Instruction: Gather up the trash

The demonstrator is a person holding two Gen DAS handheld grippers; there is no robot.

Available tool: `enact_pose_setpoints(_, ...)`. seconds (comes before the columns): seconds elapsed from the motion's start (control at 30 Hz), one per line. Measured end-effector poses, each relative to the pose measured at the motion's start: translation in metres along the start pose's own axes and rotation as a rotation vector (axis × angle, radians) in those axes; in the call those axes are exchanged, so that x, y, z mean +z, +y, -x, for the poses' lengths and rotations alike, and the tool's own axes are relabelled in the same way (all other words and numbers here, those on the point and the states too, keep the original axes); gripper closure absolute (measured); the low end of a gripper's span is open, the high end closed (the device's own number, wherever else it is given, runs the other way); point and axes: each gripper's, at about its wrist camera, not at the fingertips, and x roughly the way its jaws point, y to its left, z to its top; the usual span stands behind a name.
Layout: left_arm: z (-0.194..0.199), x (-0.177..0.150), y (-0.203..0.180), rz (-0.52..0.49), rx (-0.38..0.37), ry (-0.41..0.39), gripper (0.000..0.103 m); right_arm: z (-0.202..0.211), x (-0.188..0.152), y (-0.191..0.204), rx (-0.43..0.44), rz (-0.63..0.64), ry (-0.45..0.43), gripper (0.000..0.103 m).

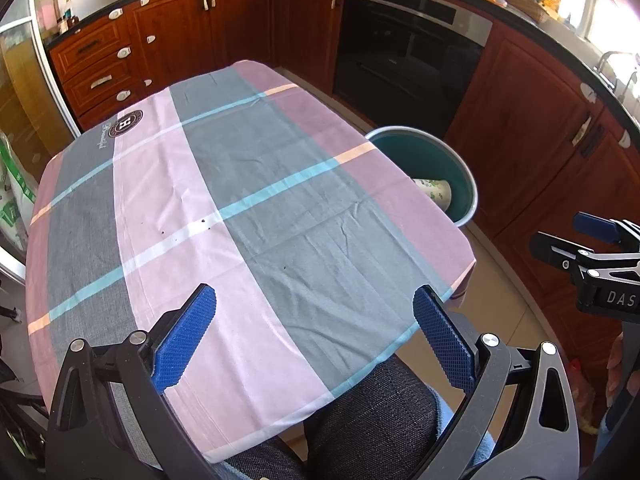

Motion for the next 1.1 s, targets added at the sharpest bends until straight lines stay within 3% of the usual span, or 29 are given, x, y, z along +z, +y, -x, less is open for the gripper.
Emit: enact_pose_setpoints(1.1, -0.016, 0.008, 0.012, -0.016, 0.042, -0.029, 0.004, -0.024, 0.01, 0.008, 0.003, -0.006, 0.006, 0.007)
